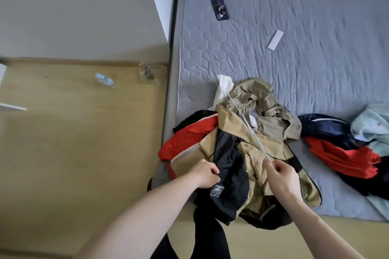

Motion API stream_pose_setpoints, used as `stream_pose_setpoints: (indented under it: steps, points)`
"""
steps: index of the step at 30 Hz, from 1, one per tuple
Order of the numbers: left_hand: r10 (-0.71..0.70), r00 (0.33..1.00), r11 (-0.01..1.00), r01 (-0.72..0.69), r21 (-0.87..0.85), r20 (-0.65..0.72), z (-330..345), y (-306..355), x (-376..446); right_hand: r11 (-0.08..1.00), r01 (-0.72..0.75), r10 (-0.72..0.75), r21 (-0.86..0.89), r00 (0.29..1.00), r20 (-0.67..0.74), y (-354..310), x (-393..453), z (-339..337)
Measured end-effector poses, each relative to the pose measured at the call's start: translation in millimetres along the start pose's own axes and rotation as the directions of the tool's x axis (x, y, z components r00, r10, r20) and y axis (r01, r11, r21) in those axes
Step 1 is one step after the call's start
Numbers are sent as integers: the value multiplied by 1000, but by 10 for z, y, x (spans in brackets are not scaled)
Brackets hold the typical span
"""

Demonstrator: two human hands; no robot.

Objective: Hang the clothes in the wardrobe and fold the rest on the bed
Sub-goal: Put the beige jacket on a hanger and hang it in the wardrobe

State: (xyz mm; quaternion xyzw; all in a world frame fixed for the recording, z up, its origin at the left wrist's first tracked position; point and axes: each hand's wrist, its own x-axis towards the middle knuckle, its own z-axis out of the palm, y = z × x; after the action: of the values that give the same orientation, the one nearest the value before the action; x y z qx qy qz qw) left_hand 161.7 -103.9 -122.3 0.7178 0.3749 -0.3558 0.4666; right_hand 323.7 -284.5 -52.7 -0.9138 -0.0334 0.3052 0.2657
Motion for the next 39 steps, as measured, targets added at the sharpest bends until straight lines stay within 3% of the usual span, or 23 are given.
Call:
stream_pose_setpoints:
  steps: [6, 9, 13, 19, 23, 28, 34, 39]
  points:
    - [-88, 995, 986, 93, -137, 42, 452, 150, 626, 998, -64, 64, 1, 997, 32, 418, 298, 150]
    - [-132, 991, 975, 129, -181, -2, 504, 110, 810, 998, -58, 58, -9, 997, 48, 581, 331, 200]
    - [-140, 988, 884, 93, -459, -70, 428, -9, 790, 998, -58, 58, -4, 998, 28, 680, 255, 177]
    - [-107, 938, 875, -68, -479, -330, 483, -137, -24, 998, -40, 41, 51, 999, -20, 485, -113, -22]
    - [-41, 923, 844, -172, -508, -382, 470, -124, -717, 997, 3, -2, 79, 1000, -17, 247, -461, -150]
    - [138, 900, 827, -334, -452, -413, 160, -253, -1707, 985, 156, -158, 80, 987, 15, -132, -1005, -174]
    - [347, 841, 776, -506, -376, -415, -340, -729, -2896, 951, 309, -300, -8, 929, 218, -805, -1468, 75]
    - [393, 778, 736, -586, -339, -491, -681, -1311, -3598, 912, 386, -305, -140, 865, 399, -1537, -1708, 616]
